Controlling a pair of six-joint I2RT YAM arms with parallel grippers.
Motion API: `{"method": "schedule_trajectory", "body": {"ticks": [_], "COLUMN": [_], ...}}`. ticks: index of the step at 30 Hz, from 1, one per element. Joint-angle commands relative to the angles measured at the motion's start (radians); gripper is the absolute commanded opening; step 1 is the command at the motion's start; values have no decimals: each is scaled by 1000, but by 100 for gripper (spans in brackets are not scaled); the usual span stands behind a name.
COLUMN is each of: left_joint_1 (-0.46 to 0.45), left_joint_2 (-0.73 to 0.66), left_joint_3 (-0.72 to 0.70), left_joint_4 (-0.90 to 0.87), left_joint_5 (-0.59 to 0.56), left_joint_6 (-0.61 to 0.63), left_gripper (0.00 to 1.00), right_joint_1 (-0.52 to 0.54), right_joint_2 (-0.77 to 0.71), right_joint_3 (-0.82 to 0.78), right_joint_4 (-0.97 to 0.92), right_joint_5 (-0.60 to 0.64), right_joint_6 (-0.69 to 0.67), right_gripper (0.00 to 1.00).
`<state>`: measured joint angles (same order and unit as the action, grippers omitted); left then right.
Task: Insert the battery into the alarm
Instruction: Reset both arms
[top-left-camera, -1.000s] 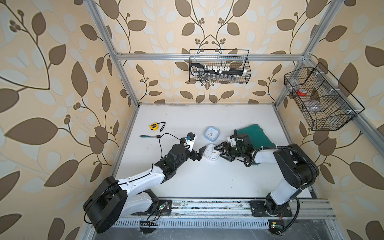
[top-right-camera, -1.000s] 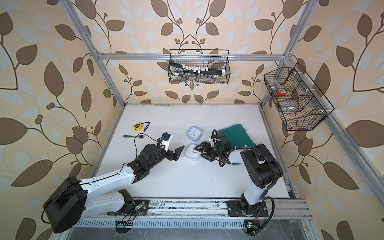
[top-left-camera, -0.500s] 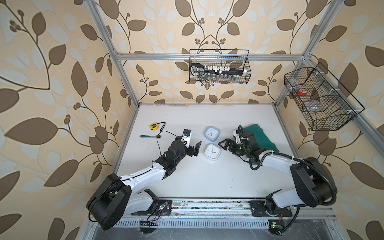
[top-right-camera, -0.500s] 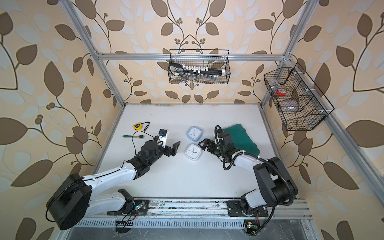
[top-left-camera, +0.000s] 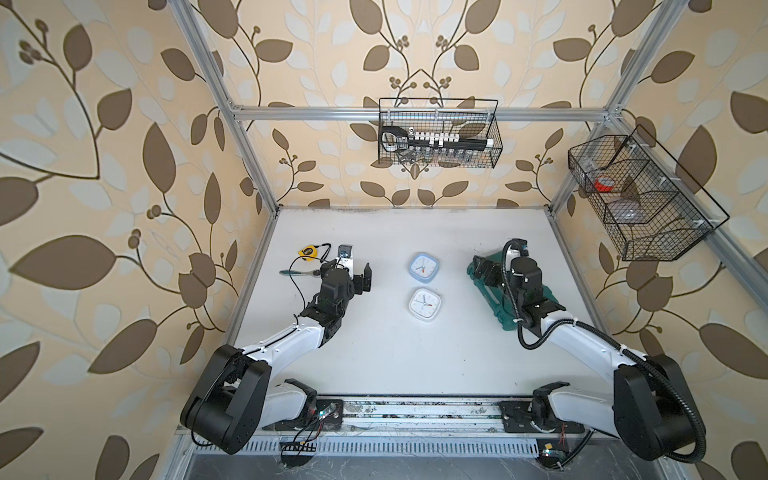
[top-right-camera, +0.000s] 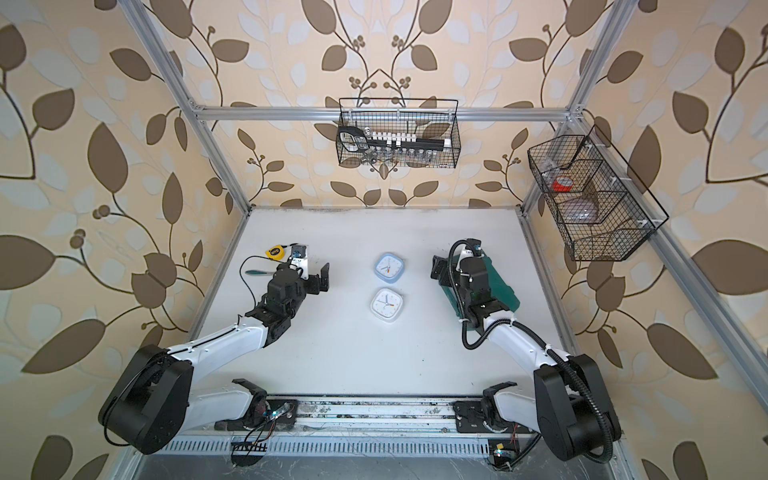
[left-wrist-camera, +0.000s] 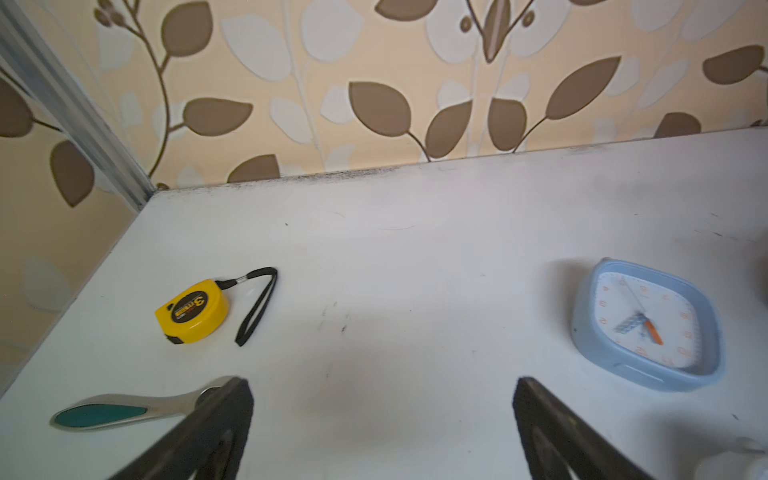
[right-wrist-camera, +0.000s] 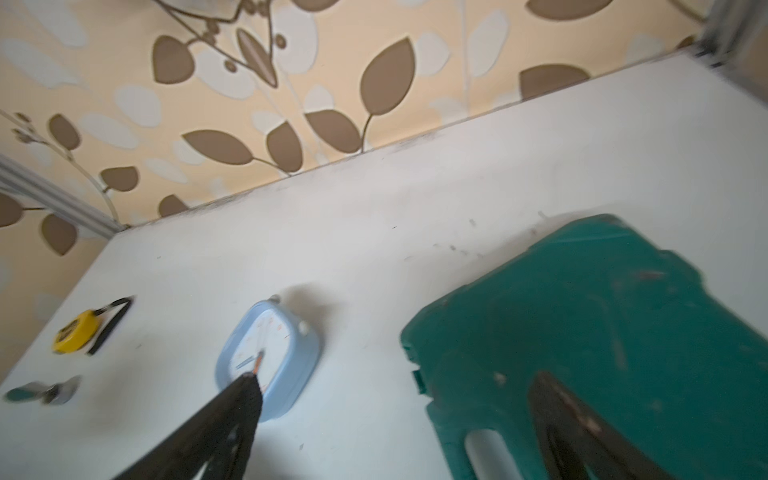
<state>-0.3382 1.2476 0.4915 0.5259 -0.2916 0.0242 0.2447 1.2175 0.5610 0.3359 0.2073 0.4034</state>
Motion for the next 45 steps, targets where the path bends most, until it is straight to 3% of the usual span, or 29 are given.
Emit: {"method": "schedule_trajectory", "body": {"ticks": [1, 6, 12, 16, 22, 24, 27, 29, 31, 36, 38, 45], "left_joint_1": [64, 140, 204, 246, 246, 246, 245, 248, 261, 303, 302, 303], "left_joint_2": [26, 46, 37, 35, 3, -4, 16, 52, 96, 264, 246, 246], "left_joint_3": [8, -36, -40, -47, -94, -92, -105, -115, -130, -135, -106, -110], "left_joint_4": [49, 68, 10, 5, 57, 30, 48, 83, 154, 305, 204, 224], "left_joint_5": [-47, -6, 6, 79, 87, 82, 73, 53, 66, 129, 142, 140], "left_joint_6": [59, 36, 9, -15, -13, -22, -28, -19, -29, -46, -57, -54], "left_gripper": [99, 99, 99, 99, 99, 99, 99, 99, 99, 99, 99, 99], "right_joint_1": [-11, -34, -59, -111, -174, -187, -197, -199, -204, -205, -205, -206], "right_joint_2": [-22, 33, 153, 197, 235, 240, 267, 307, 276, 290, 288, 288], "right_joint_3": [-40, -109, -131, -184, -276, -246, -284, -315, -295, -291, -291, -289], "right_joint_4": [84, 235, 377, 470, 646, 597, 689, 805, 709, 721, 718, 713], "right_joint_5": [226, 372, 446, 322, 170, 126, 58, 54, 65, 68, 69, 69], "right_joint_6": [-146, -272, -350, -335, -321, -319, -337, -350, -325, -331, -330, -330], "right_gripper": [100, 100, 100, 100, 100, 100, 100, 100, 100, 100, 100, 100]}}
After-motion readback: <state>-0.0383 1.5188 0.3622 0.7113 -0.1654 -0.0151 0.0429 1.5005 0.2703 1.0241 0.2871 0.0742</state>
